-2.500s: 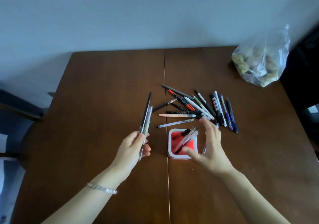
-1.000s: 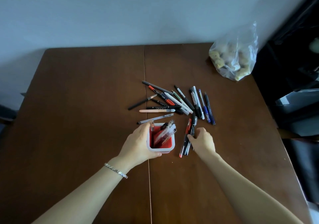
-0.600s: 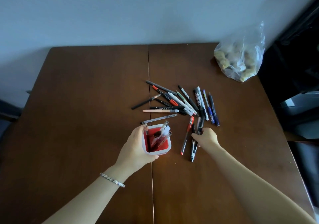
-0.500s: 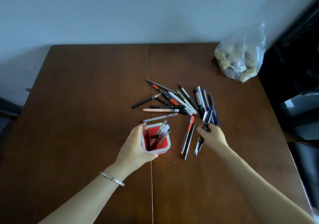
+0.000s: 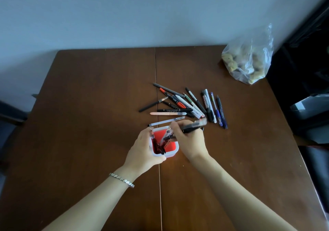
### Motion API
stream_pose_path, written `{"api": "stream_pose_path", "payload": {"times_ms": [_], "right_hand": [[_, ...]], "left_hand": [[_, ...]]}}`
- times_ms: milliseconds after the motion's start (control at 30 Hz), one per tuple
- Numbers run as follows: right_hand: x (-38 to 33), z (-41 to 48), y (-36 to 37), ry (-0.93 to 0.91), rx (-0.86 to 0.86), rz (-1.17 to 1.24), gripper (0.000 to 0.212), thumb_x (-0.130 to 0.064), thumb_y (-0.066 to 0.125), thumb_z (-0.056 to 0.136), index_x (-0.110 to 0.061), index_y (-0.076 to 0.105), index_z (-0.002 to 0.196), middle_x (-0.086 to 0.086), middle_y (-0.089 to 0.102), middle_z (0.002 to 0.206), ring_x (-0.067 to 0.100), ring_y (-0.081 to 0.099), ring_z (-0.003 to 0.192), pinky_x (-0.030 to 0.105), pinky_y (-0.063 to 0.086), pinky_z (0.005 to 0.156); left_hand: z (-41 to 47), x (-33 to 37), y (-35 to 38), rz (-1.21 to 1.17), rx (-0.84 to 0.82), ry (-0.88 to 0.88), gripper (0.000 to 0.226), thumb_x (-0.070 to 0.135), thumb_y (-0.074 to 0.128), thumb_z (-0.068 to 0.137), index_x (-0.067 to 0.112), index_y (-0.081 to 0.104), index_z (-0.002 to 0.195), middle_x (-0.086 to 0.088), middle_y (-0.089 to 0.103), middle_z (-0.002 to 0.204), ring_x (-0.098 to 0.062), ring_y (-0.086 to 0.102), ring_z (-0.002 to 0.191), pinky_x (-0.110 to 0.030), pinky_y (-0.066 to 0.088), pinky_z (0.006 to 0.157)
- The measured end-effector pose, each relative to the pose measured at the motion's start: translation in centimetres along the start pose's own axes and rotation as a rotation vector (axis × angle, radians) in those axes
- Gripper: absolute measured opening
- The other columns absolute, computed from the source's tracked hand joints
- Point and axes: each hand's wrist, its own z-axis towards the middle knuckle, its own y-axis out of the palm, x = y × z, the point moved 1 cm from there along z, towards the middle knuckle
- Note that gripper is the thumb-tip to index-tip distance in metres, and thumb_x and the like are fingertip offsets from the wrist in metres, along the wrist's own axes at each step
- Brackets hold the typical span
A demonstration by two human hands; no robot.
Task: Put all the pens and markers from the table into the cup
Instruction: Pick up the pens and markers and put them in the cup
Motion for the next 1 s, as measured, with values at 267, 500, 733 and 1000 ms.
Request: {"api": "stream_pose_path", "payload": {"times_ms": [267, 500, 733, 1000], "right_hand": [[0.7, -0.4, -0.8, -0.092, 0.041, -0.068, 0.007, -0.019, 0.065, 0.084, -0.025, 0.061, 0.082, -0.01, 0.062, 0.075, 0.001, 0.059, 0.069, 0.006, 0.046, 0.058], [1.9, -0.5, -0.2, -0.424, 0.036, -0.351, 0.018, -0.002, 0.061, 0.085, -0.008, 0.067, 0.101, 0.004, 0.067, 0.097, 0.014, 0.06, 0.091, 0.014, 0.045, 0.079], [4.3, 0.0, -2.9, -0.234, 0.007, -0.185, 0.027, -0.007, 0.063, 0.084, -0.023, 0.062, 0.105, -0.011, 0.061, 0.097, -0.008, 0.054, 0.087, 0.012, 0.046, 0.078], [5.8, 2.9, -2.6, -0.109, -0.582, -0.397, 0.108, -0.023, 0.085, 0.06, -0.035, 0.016, 0.142, -0.011, 0.033, 0.146, 0.003, 0.03, 0.133, 0.026, 0.03, 0.11]], "left_hand": [[0.0, 0.2, 0.0, -0.004, -0.003, 0.011, 0.082, 0.036, 0.082, 0.058, 0.025, 0.036, 0.125, 0.003, 0.047, 0.125, -0.016, 0.052, 0.113, -0.031, 0.057, 0.086], [0.0, 0.2, 0.1, 0.005, -0.01, -0.001, 0.087, 0.036, 0.081, 0.061, 0.025, 0.031, 0.131, 0.003, 0.044, 0.131, -0.015, 0.048, 0.119, -0.032, 0.055, 0.09], [-0.2, -0.1, -0.1, -0.024, -0.047, 0.049, 0.089, 0.038, 0.082, 0.061, 0.021, 0.032, 0.132, 0.001, 0.045, 0.131, -0.015, 0.049, 0.12, -0.028, 0.055, 0.089], [1.4, 0.8, -3.6, 0.034, -0.465, -0.088, 0.096, 0.014, 0.071, 0.076, 0.029, 0.006, 0.145, 0.022, 0.013, 0.14, 0.002, 0.027, 0.125, -0.018, 0.034, 0.099]]}}
